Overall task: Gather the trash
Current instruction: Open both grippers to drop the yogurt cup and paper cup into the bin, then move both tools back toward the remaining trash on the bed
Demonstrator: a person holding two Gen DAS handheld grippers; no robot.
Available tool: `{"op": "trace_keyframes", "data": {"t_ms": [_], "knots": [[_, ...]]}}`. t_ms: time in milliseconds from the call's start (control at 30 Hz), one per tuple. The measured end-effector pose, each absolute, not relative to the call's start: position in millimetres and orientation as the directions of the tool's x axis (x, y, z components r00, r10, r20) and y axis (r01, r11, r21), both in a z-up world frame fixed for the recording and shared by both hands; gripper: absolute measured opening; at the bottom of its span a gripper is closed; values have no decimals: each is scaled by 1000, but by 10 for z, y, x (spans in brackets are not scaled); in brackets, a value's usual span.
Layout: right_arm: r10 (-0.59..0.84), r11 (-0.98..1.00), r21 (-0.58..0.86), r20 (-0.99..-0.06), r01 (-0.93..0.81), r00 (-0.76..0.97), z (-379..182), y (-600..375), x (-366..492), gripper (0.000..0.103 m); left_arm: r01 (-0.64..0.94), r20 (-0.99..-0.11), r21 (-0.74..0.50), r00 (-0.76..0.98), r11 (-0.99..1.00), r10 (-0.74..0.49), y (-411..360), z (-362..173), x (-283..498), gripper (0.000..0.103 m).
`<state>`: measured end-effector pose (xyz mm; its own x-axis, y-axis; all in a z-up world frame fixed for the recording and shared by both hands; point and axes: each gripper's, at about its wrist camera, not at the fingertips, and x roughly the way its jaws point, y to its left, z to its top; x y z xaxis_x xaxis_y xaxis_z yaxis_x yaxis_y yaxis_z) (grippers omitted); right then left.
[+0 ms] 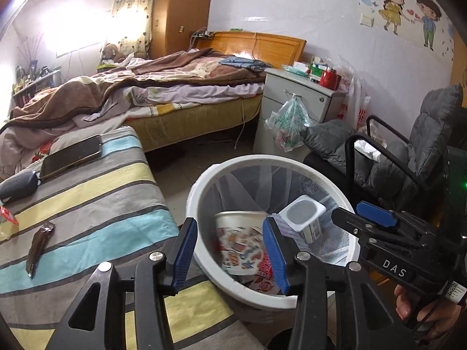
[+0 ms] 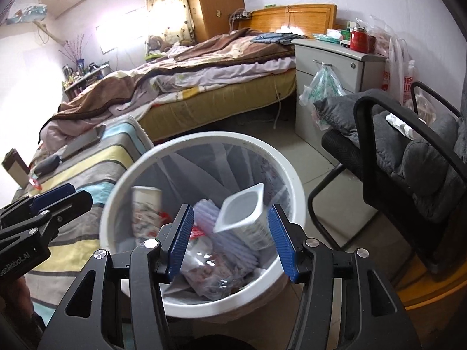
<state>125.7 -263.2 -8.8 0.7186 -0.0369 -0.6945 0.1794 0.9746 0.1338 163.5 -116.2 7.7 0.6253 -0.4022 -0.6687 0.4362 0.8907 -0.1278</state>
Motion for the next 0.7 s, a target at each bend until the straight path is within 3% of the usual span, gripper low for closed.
{"op": "trace_keyframes", "data": {"t_ms": [700], "knots": [[8, 987, 128, -635, 96, 772, 102, -2093, 1210, 55, 298, -622, -131, 718, 945, -313, -277, 281, 1372, 49]]}}
